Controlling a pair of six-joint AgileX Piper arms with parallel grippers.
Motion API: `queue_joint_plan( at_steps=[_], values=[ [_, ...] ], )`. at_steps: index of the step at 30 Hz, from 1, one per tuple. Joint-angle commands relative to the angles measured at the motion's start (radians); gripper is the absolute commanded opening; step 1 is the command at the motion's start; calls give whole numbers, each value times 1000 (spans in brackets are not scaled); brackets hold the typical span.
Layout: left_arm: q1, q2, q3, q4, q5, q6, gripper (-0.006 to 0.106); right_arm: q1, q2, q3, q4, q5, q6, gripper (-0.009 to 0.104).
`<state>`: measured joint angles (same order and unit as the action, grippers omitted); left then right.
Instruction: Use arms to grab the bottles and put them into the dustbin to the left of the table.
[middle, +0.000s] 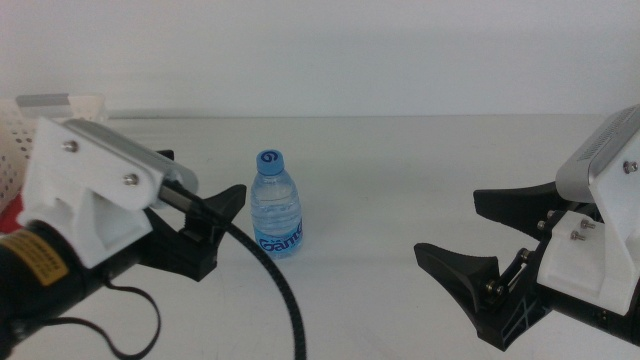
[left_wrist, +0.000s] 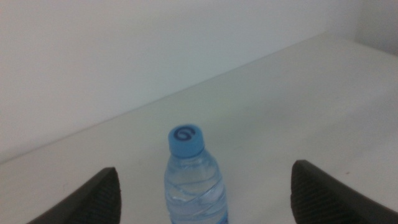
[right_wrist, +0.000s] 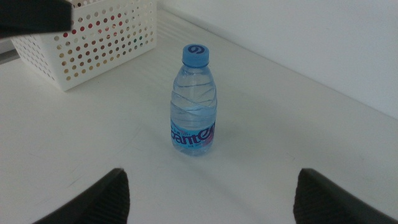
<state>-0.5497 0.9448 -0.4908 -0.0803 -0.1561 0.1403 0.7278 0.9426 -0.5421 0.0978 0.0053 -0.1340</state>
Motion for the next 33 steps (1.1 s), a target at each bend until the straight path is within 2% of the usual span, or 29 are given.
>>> queue_joint_plan(
  at_steps=[1,7,13,17,23,33],
  values=[
    [7,31,-12,-12,-132,-9,90,0,-12,-27,-6,-63,-10,79],
    [6,164,108,-12,-456,-14,90,0,-12,-27,-6,-63,-10,79],
    [6,318,120,-3,-594,-62,90,0,-12,-27,-6,-63,-10,79],
    [6,437,119,49,-736,-102,90,0,-12,-27,-6,-63,-10,79],
    [6,573,116,51,-914,-121,90,0,-12,-27,-6,-63,-10,79],
    [7,721,22,23,-961,-126,90,0,-12,-27,-6,-63,-10,79]
  ],
)
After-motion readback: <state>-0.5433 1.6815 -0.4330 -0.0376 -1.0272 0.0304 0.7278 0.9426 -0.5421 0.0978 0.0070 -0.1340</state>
